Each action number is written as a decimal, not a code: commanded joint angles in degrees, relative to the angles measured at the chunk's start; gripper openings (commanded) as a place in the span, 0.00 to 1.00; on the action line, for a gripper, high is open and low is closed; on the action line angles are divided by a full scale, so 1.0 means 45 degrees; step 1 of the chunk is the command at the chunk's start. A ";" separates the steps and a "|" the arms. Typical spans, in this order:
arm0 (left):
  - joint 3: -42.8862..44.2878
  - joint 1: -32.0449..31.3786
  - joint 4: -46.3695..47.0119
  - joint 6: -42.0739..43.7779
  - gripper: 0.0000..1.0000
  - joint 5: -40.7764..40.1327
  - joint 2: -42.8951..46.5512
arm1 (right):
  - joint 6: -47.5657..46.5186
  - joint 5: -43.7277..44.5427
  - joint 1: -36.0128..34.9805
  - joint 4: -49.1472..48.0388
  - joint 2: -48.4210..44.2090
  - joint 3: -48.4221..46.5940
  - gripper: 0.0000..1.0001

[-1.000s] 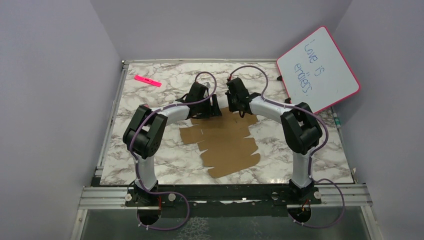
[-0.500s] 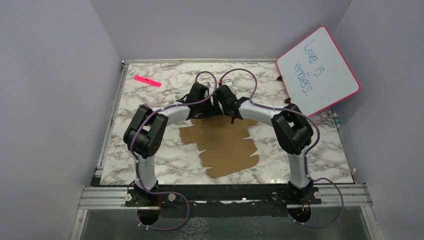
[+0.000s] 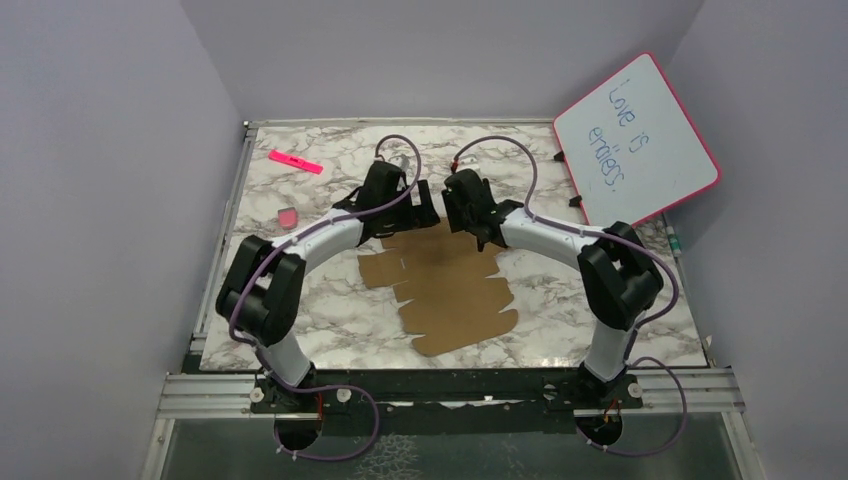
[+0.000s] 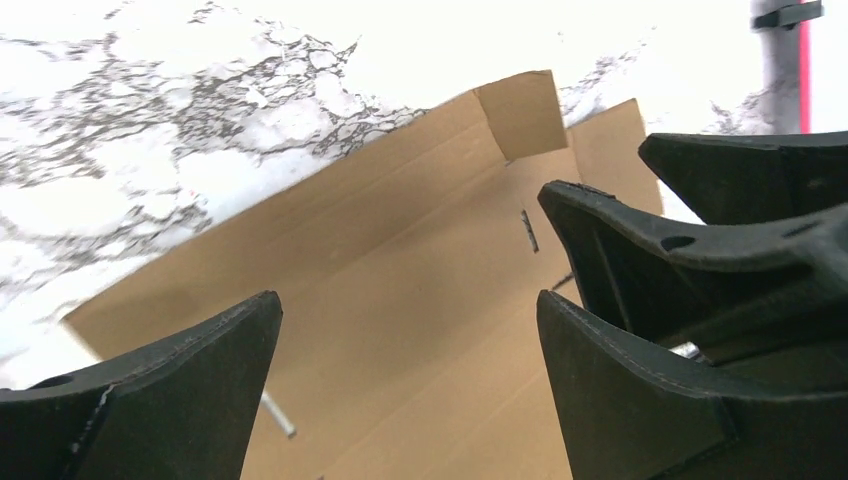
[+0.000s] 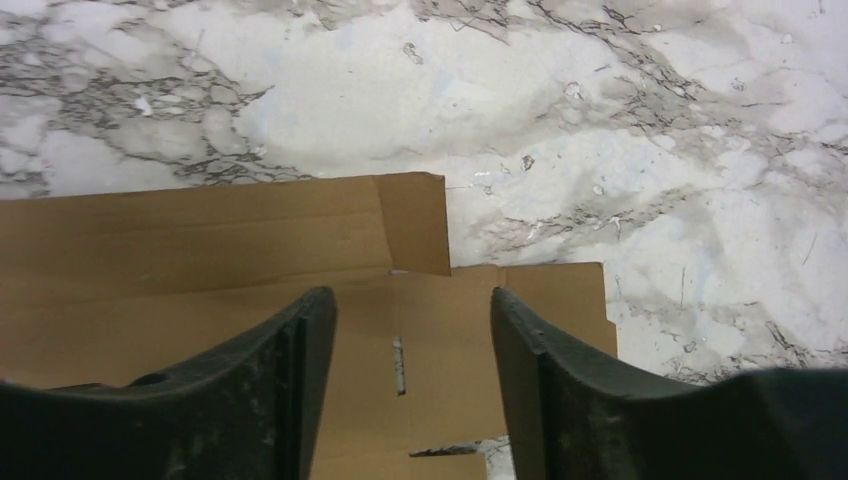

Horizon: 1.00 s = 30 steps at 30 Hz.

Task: Fold the paper box

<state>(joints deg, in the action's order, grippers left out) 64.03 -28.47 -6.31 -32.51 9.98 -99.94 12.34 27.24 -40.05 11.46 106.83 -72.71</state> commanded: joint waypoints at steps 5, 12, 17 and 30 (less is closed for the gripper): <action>-0.2664 0.1359 -0.0651 -0.0321 0.99 -0.0634 0.3645 | -0.0362 -0.3545 0.0009 -0.1739 -0.2159 0.1940 0.79; -0.4725 0.2765 -0.1388 -0.0382 0.99 -0.0559 0.5980 | -0.0447 -0.6843 0.0014 -0.3090 -0.2458 0.3137 0.89; -0.5846 0.3296 -0.1456 -0.0679 0.96 -0.0067 0.6529 | 0.0214 -0.8626 0.0008 -0.4580 -0.2480 0.4044 0.90; -0.7105 0.3412 -0.0124 -0.1255 0.61 0.1000 0.5454 | 0.1692 -0.9972 0.0014 -0.7398 -0.1684 0.5384 0.91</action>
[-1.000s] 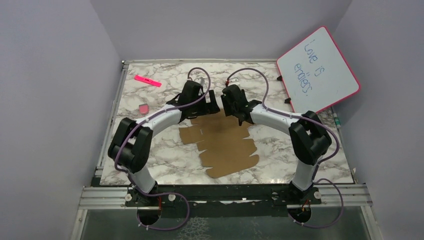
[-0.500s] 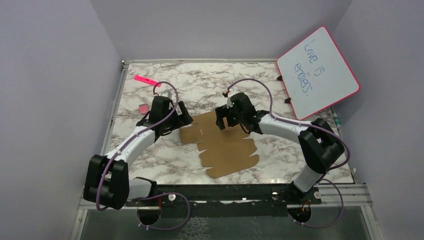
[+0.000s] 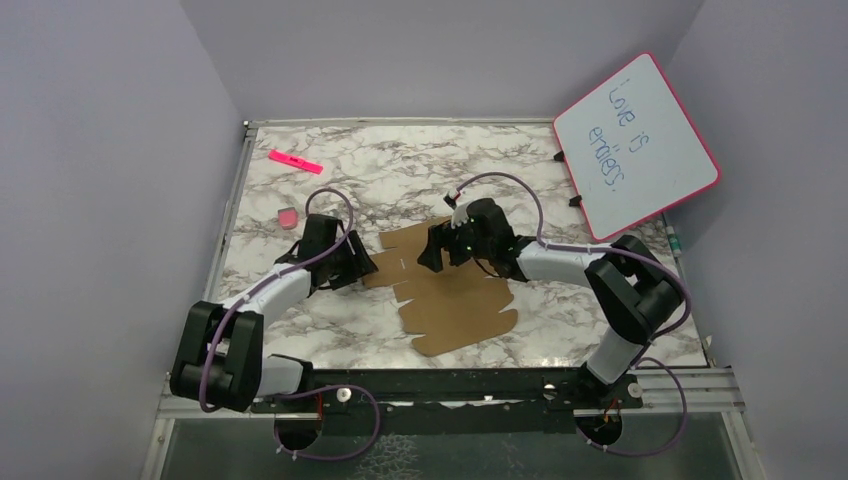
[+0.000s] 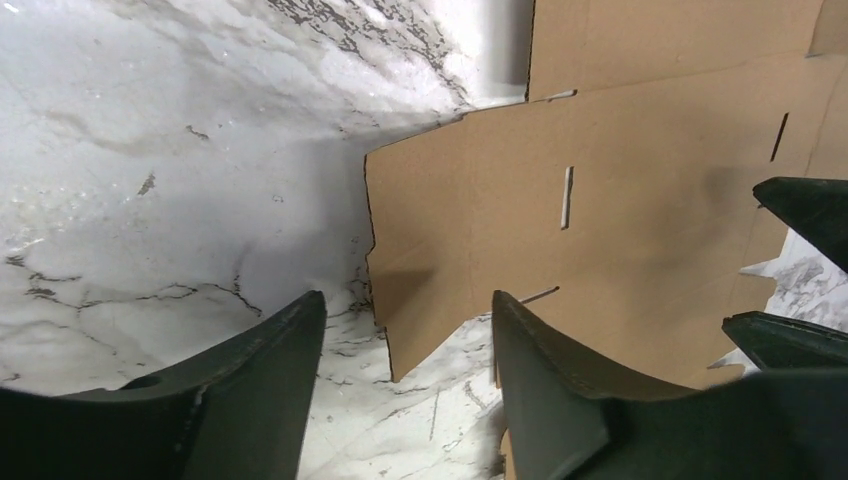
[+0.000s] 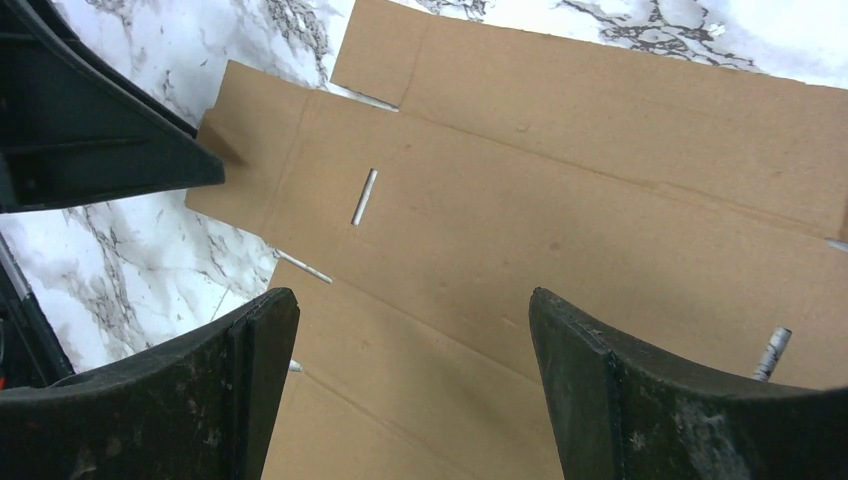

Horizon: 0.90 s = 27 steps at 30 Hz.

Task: Fold the paper box

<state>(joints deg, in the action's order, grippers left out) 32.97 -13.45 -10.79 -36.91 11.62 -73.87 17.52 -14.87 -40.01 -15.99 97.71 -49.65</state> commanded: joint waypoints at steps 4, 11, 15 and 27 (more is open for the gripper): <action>-0.0208 0.0072 0.1067 -0.0324 0.43 0.0758 -0.0564 | 0.0580 -0.0431 0.0003 -0.1547 0.0509 0.0415 0.91; 0.0076 0.0069 0.0937 -0.0136 0.14 0.0602 -0.0406 | 0.0689 -0.0248 -0.0006 -0.2072 0.0834 0.0806 0.91; 0.0641 0.0013 0.0368 0.0183 0.05 0.0292 -0.0403 | 0.0863 -0.0037 -0.0007 -0.2242 0.0870 0.1020 0.91; 0.2895 -0.1677 -0.1670 0.1104 0.03 -0.1872 -0.1086 | 0.1767 0.0377 -0.0006 -0.3143 0.1406 0.1509 0.91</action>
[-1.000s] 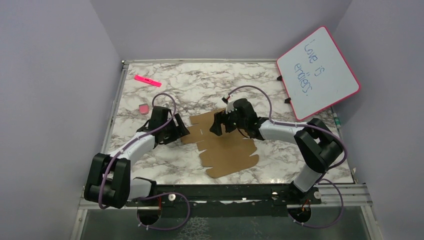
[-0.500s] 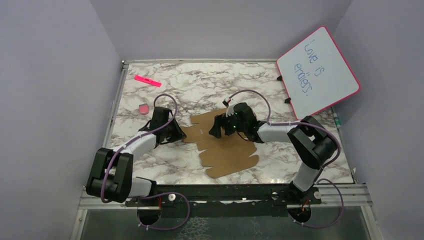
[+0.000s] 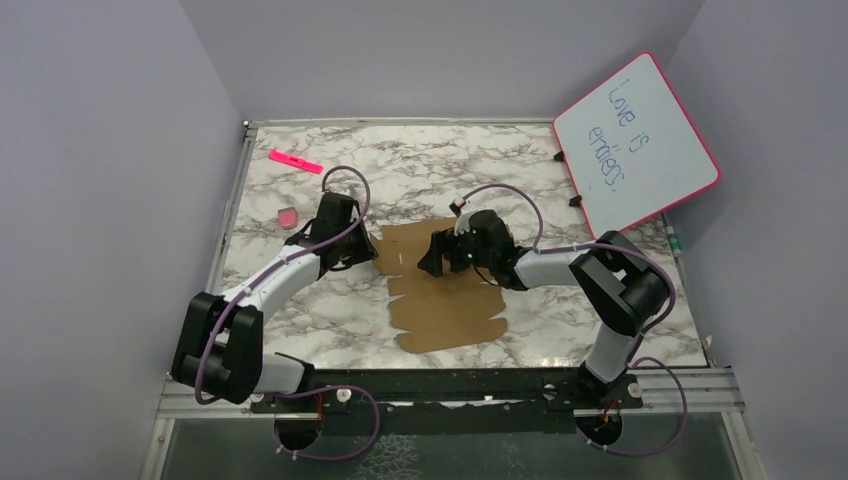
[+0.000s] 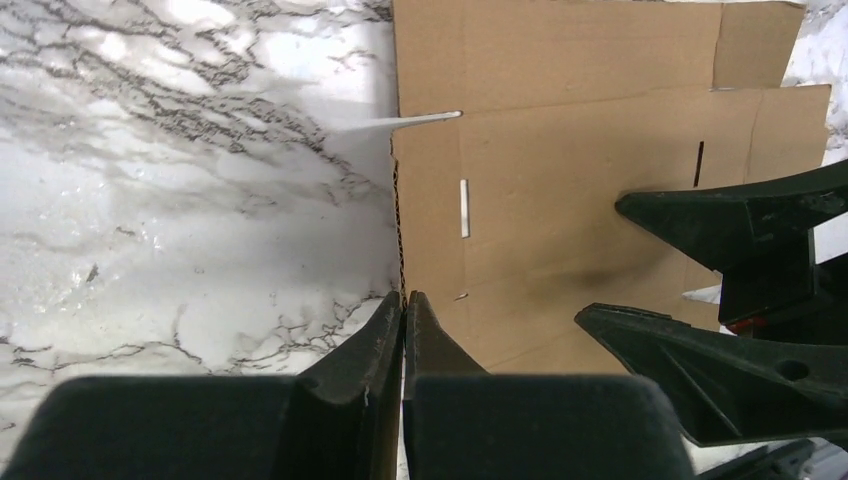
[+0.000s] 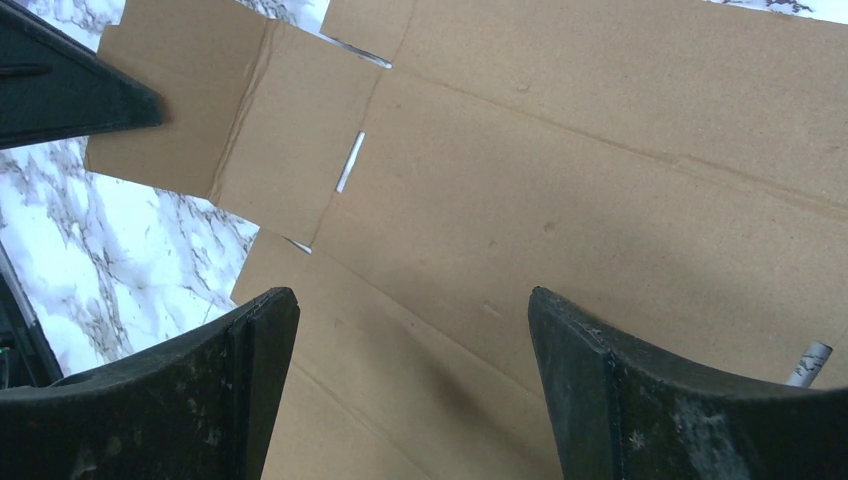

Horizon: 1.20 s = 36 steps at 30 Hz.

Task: Fold the paper box

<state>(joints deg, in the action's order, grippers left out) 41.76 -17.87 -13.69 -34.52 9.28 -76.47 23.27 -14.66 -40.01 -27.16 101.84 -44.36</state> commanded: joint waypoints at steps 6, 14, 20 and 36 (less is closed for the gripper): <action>0.2225 -0.1932 -0.1954 0.0799 0.05 -0.2487 -0.1366 | 0.0966 0.0370 0.0002 -0.1189 0.0622 0.0588 0.91; 0.3237 -0.2788 -0.2465 0.0745 0.22 -0.2991 -0.1614 | 0.1315 0.0764 -0.0008 -0.1769 0.0423 0.1015 0.91; 0.3450 -0.3170 -0.2465 0.0607 0.31 -0.2926 -0.1803 | 0.1704 0.0893 -0.0004 -0.2291 0.0608 0.1294 0.91; 0.4177 -0.4447 -0.2003 0.0212 0.34 -0.2768 -0.2944 | 0.2226 0.1358 -0.0002 -0.3164 0.0563 0.1842 0.91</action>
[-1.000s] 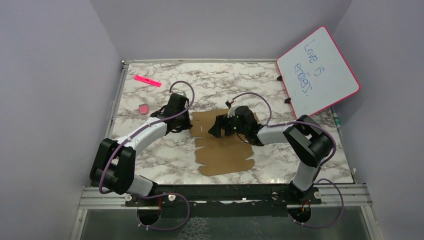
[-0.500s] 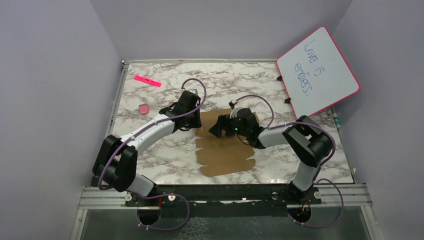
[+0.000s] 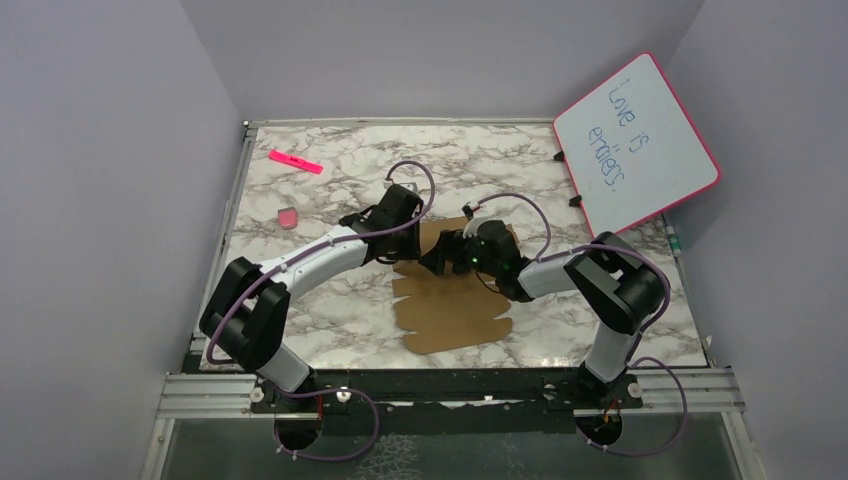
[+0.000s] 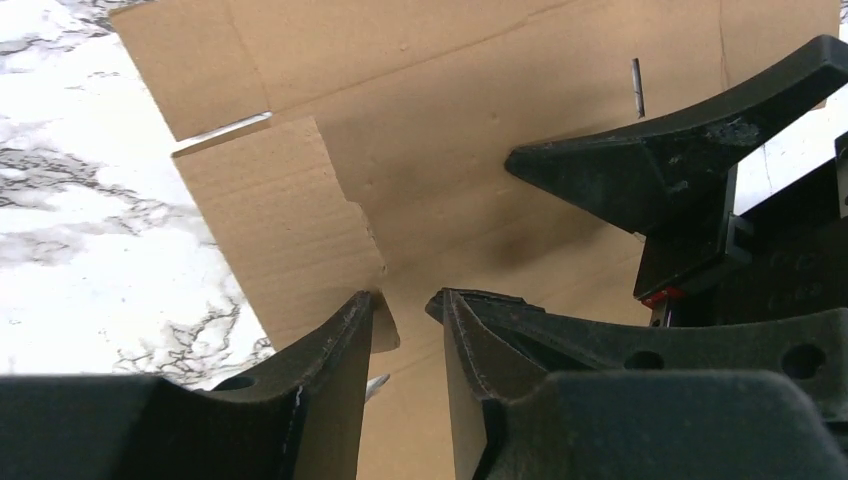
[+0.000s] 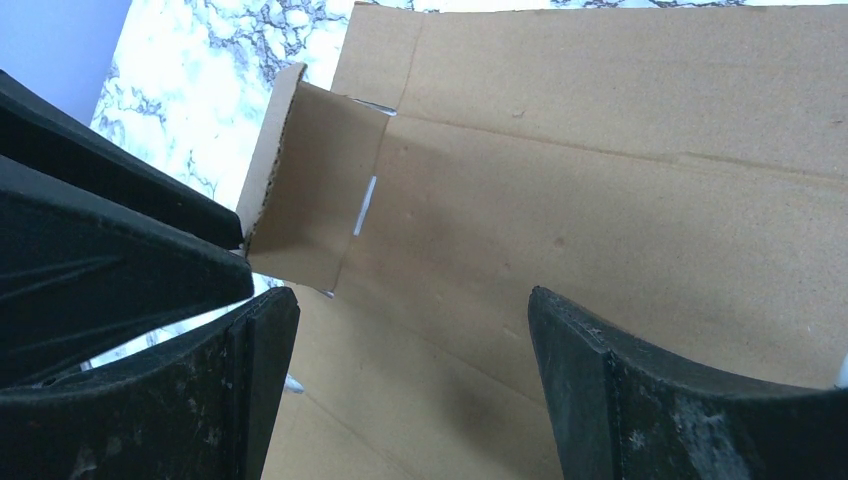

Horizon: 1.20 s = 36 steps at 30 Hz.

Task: Fold the paper box

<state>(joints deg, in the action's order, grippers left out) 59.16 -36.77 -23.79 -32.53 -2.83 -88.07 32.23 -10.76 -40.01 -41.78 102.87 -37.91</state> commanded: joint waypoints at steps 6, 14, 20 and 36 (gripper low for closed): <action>0.0510 -0.0495 0.0467 -0.0209 0.34 -0.0040 -0.0776 | 0.0294 0.0615 -0.0008 -0.0227 0.0129 0.0648 0.91; 0.0710 -0.0499 0.0102 0.0332 0.40 -0.1504 0.0094 | -0.0732 0.1396 0.0004 0.1807 -0.1619 0.0221 0.93; 0.0708 -0.0491 0.0098 0.0546 0.51 -0.2084 0.0645 | -0.2078 0.3367 0.0353 0.4436 -0.3592 -0.0051 0.98; 0.0724 -0.0358 0.3344 0.0533 0.69 0.1587 -0.1707 | -0.1912 0.1682 0.5155 0.7636 -0.5051 0.0473 0.95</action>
<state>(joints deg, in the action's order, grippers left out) 60.80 -38.74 -14.55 -30.35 -2.39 -92.12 22.48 1.48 -20.40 -11.81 79.68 -36.88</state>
